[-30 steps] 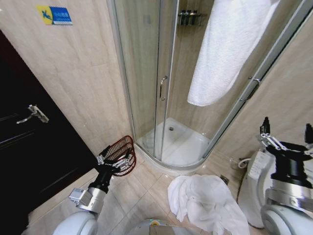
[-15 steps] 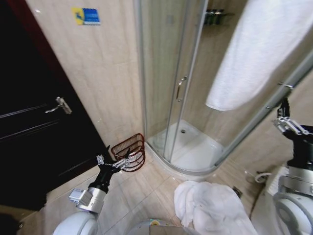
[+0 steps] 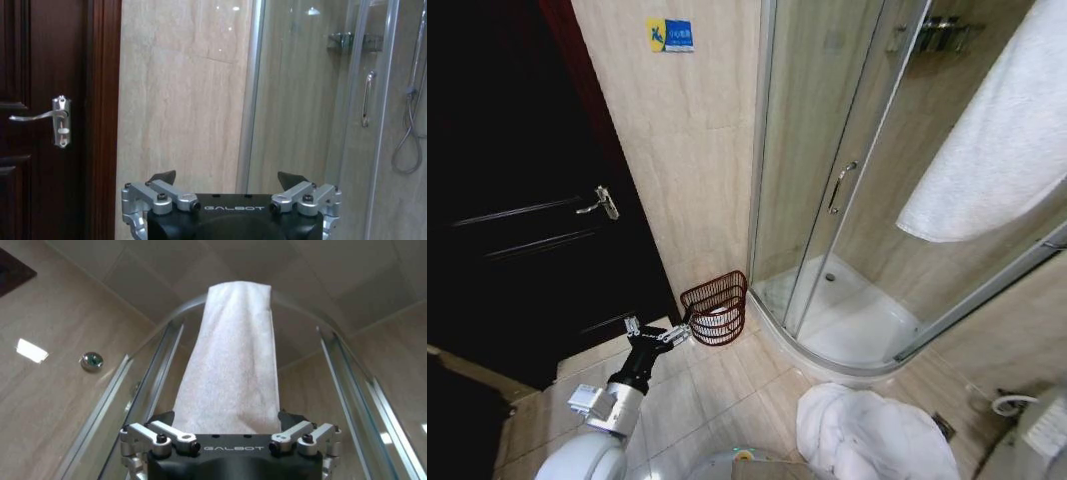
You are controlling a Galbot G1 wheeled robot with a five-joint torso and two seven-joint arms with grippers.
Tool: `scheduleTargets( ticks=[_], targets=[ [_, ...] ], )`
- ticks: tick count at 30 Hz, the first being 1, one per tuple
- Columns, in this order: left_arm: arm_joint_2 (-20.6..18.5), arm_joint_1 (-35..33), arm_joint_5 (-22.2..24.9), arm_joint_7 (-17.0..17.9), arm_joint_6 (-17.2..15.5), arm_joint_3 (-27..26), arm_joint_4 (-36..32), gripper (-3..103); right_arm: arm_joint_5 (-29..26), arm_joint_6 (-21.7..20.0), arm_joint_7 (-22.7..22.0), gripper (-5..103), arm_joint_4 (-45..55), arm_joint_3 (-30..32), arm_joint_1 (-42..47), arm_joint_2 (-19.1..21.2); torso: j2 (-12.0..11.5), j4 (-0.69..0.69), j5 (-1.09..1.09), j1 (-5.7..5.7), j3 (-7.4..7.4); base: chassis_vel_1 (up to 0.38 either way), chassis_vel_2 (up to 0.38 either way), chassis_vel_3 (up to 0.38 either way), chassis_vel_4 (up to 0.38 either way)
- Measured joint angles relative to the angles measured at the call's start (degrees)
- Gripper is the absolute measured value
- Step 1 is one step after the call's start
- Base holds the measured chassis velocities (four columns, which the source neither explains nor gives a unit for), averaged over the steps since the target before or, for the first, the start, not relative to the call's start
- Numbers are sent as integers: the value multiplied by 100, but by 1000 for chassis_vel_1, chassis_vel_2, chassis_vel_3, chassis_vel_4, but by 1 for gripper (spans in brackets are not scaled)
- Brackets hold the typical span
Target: Discard the used towel into the hamper.
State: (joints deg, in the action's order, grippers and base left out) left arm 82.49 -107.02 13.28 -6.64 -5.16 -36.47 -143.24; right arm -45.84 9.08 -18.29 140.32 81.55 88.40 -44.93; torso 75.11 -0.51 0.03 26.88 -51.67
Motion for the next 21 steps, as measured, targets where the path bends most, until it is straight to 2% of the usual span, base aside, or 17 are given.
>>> scheduleTargets(
  ticks=[3, 4, 8, 9, 12, 21],
  targets=[
    [0, 0, 0, 0, 0, 0, 0, 99, -422, -92, 41, 100, -201, 294, -104, 398, 0, 1, -2, 0, 0, 0, 0, 0, 0],
    [0, 0, 0, 0, 0, 0, 0, 99, -422, -92, 41, 100, -201, 294, -104, 398, 0, 1, -2, 0, 0, 0, 0, 0, 0],
    [0, 0, 0, 0, 0, 0, 0, 99, -772, -264, 165, 100, -645, 666, -282, 1009, 0, 0, -1, 0, 0, 0, 0, 0, 0],
    [0, 0, 0, 0, 0, 0, 0, 99, -772, -264, 165, 100, -645, 666, -282, 1009, 0, 0, -1, 0, 0, 0, 0, 0, 0],
    [0, 0, 0, 0, 0, 0, 0, 99, -936, -403, 171, 100, -1056, 776, -525, 1526, 0, 1, -2, 0, 0, 0, 0, 0, 0],
    [0, 0, 0, 0, 0, 0, 0, 99, -913, -615, 232, 100, -1701, 806, -784, 2113, 0, -1, 0, 0, 0, 0, 0, 0, 0]
  ],
)
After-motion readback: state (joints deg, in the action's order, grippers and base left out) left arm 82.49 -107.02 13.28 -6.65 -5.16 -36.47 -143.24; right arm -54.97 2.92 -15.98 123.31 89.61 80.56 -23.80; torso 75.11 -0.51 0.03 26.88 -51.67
